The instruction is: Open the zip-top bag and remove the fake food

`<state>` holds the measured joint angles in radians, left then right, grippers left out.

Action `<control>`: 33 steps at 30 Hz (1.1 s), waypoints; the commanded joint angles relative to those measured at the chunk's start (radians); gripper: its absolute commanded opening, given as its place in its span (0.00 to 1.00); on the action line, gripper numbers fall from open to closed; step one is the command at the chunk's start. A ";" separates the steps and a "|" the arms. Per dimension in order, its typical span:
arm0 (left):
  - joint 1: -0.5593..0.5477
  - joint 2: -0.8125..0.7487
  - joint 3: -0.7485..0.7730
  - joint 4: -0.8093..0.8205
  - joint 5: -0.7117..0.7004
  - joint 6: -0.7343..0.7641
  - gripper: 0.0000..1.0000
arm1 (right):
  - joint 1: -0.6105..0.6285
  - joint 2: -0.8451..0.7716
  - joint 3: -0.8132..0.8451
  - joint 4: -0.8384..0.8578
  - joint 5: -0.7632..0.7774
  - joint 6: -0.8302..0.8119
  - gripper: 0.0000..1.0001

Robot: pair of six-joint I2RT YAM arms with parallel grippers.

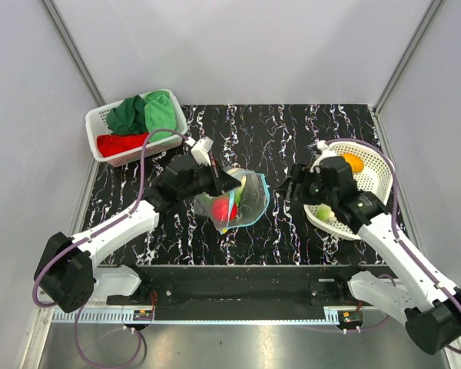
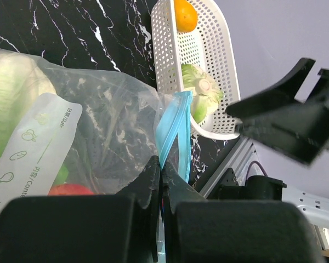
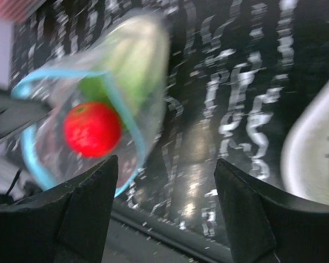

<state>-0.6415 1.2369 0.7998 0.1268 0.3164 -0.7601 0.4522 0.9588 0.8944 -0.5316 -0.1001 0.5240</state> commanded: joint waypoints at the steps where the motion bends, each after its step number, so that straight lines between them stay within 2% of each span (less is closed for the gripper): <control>1: 0.005 -0.008 0.038 0.068 0.038 -0.010 0.00 | 0.126 0.011 0.017 0.103 -0.038 0.080 0.76; 7: 0.005 -0.010 0.050 0.051 0.038 -0.007 0.00 | 0.235 0.092 -0.005 0.267 -0.110 0.077 0.58; 10: 0.003 -0.014 0.052 0.047 0.032 -0.004 0.00 | 0.255 0.175 -0.018 0.361 -0.170 0.073 0.56; 19: 0.005 -0.016 0.042 0.048 0.027 -0.024 0.00 | 0.256 0.409 -0.066 0.658 -0.288 0.093 0.67; 22: 0.003 -0.011 0.041 0.053 0.026 -0.031 0.00 | 0.258 0.478 -0.090 0.771 -0.348 0.114 0.73; 24: 0.003 -0.005 0.039 0.056 0.029 -0.034 0.00 | 0.258 0.517 -0.118 0.829 -0.354 0.129 0.81; 29: -0.001 0.006 0.027 0.077 0.027 -0.047 0.00 | 0.264 0.567 -0.170 0.909 -0.352 0.162 0.91; 33: -0.004 0.016 0.001 0.109 0.032 -0.061 0.00 | 0.269 0.619 -0.196 0.930 -0.346 0.166 0.93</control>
<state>-0.6384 1.2526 0.8021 0.1257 0.3138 -0.7895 0.7071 1.5314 0.7231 0.3077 -0.4400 0.6678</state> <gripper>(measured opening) 0.012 0.930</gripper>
